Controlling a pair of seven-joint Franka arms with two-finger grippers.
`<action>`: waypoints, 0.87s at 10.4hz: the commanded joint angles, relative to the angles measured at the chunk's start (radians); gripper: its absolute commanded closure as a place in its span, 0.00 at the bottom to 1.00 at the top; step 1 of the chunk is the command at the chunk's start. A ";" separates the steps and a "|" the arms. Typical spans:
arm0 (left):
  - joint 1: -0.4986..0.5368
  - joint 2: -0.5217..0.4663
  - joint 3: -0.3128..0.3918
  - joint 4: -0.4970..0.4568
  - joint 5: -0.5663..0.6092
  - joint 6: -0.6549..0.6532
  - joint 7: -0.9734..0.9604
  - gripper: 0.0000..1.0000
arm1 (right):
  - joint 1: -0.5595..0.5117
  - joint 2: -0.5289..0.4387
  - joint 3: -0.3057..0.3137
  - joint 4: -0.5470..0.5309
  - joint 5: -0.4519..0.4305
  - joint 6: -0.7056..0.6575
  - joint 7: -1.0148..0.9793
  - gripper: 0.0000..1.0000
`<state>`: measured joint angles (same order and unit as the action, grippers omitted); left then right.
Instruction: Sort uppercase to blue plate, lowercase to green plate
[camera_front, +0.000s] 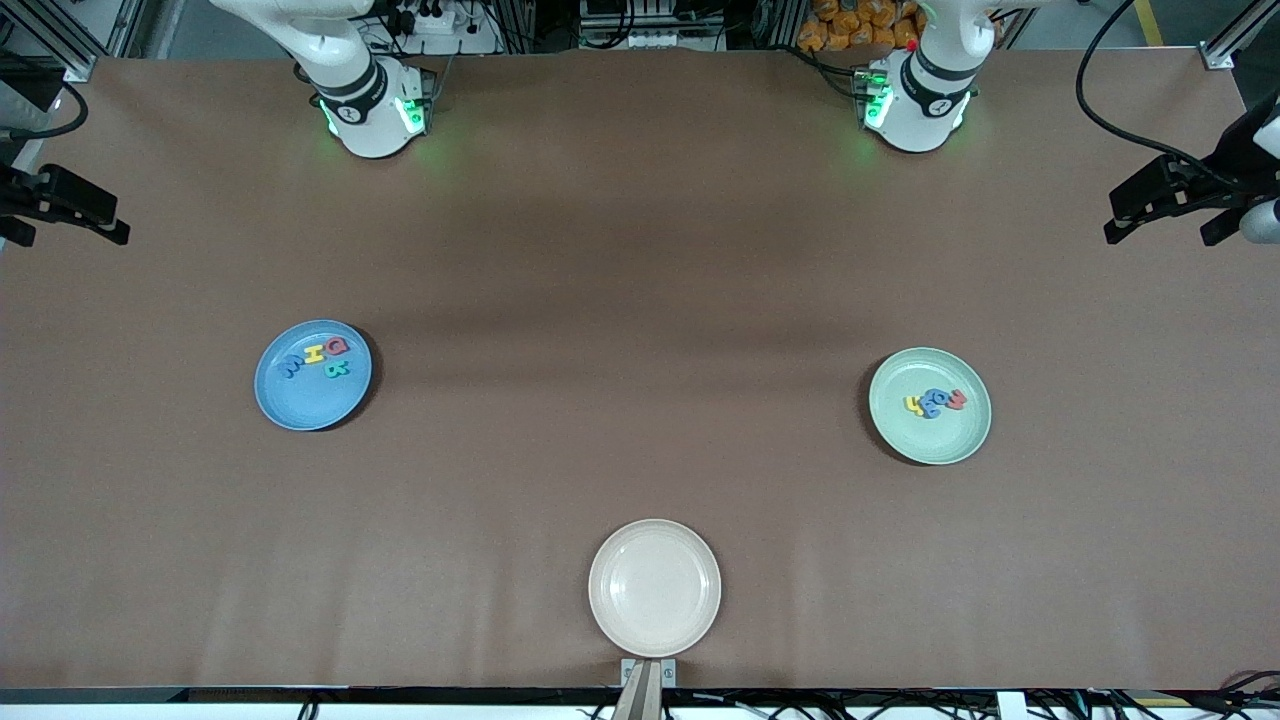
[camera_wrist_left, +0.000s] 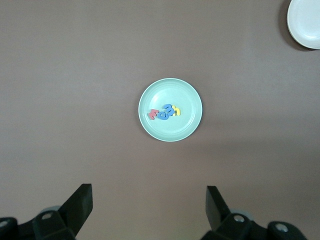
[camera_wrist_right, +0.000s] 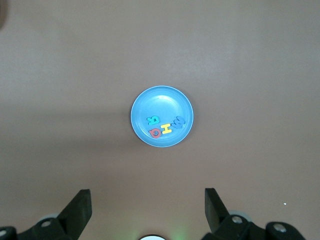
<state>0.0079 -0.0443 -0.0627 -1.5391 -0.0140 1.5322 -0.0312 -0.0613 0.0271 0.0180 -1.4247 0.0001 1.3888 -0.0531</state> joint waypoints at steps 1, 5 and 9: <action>0.010 0.007 -0.003 0.022 -0.017 -0.018 0.007 0.00 | -0.006 -0.026 0.003 -0.023 0.000 0.007 -0.007 0.00; 0.010 0.009 -0.002 0.019 -0.015 -0.018 0.008 0.00 | -0.006 -0.026 0.003 -0.023 0.000 0.007 -0.007 0.00; 0.027 0.017 -0.003 0.021 -0.006 -0.018 0.008 0.00 | -0.006 -0.026 0.003 -0.023 0.000 0.007 -0.007 0.00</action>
<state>0.0228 -0.0350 -0.0618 -1.5392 -0.0140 1.5322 -0.0312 -0.0613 0.0271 0.0180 -1.4246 0.0001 1.3888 -0.0531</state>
